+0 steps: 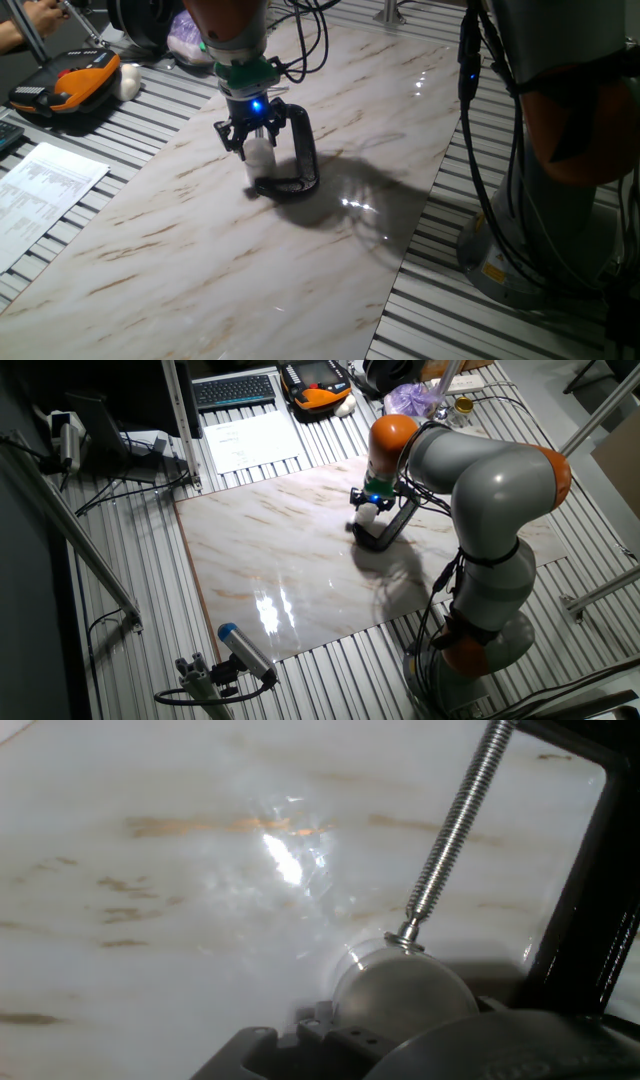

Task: Unscrew the lid from the jar

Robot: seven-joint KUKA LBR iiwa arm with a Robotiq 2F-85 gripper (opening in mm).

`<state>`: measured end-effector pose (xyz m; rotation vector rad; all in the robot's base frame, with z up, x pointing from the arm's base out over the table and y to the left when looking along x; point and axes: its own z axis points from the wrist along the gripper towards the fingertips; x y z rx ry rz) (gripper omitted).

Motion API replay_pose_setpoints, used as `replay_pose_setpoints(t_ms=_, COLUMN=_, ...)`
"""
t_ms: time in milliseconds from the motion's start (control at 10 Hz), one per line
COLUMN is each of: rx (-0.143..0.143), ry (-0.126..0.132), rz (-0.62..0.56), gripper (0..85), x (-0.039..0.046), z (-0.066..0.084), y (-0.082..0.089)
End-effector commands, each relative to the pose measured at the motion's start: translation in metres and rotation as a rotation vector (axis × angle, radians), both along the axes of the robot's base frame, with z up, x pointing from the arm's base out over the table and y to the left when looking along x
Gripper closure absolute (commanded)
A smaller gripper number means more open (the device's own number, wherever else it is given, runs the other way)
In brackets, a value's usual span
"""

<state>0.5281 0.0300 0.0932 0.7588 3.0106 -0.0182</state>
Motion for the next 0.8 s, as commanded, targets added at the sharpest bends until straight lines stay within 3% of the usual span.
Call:
replay_pose_setpoints(t_ms=0, rx=-0.003, ry=0.0, rz=0.022, gripper=34.0, x=0.0, z=0.0007, y=0.0)
replay_pose_setpoints(t_ms=500, rx=-0.013, ry=-0.021, rz=0.081, gripper=34.0, x=0.0002, z=0.001, y=0.0002)
replay_pose_setpoints(t_ms=700, rx=-0.03, ry=-0.047, rz=0.133, gripper=34.0, x=0.0002, z=0.001, y=0.0001)
